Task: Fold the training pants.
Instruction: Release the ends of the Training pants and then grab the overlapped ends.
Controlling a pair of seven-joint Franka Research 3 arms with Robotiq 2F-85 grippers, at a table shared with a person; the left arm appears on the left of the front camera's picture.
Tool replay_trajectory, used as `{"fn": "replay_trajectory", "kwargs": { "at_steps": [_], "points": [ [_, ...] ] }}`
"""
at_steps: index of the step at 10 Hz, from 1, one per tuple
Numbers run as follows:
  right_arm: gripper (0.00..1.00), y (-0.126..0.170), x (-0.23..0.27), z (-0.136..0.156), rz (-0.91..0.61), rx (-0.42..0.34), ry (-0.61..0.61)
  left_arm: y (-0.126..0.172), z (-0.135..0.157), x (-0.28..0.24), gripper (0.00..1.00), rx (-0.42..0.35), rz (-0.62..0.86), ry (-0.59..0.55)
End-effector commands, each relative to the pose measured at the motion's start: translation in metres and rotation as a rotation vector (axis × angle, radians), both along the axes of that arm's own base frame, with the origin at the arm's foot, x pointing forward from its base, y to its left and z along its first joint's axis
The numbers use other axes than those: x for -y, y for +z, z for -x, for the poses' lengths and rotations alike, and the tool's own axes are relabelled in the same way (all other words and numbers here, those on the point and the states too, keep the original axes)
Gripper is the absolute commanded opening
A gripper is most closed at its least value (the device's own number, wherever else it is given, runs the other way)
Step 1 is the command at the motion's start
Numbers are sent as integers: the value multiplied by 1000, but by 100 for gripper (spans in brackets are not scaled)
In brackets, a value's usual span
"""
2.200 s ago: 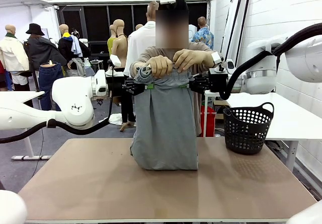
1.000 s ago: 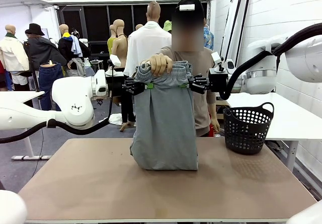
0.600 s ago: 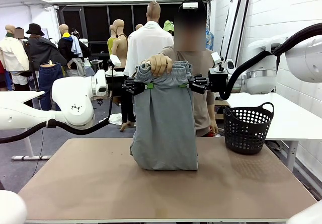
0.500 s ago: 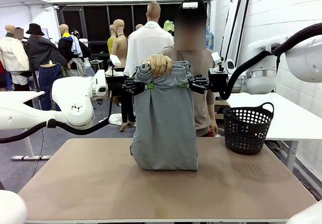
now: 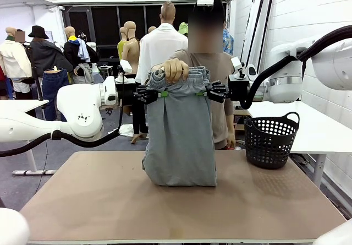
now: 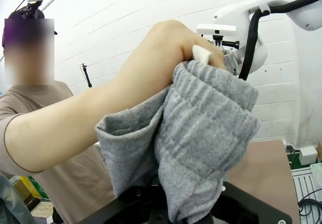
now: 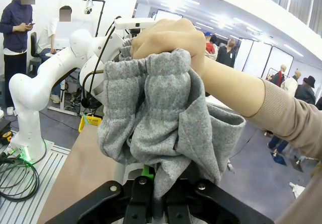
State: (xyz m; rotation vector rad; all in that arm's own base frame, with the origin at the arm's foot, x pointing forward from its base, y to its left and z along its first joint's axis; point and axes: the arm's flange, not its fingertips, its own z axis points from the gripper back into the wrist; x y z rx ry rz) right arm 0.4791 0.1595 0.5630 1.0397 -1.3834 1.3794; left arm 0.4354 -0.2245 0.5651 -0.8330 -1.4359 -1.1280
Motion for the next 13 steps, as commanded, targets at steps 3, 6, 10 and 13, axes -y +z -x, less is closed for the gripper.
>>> {"fn": "replay_trajectory", "kwargs": {
  "at_steps": [3,6,10,13],
  "points": [
    [57,3,2,-1,1,-17,-11,2,3,-7,64,-8,-14,37],
    [100,4,8,-2,-6,-38,-21,4,4,-9,100,-17,-31,49],
    [100,4,19,-1,-11,-51,-42,7,8,-17,100,-16,-30,78],
    [100,5,29,3,-16,-61,-67,11,20,-34,100,-14,-17,133]
  ]
}}
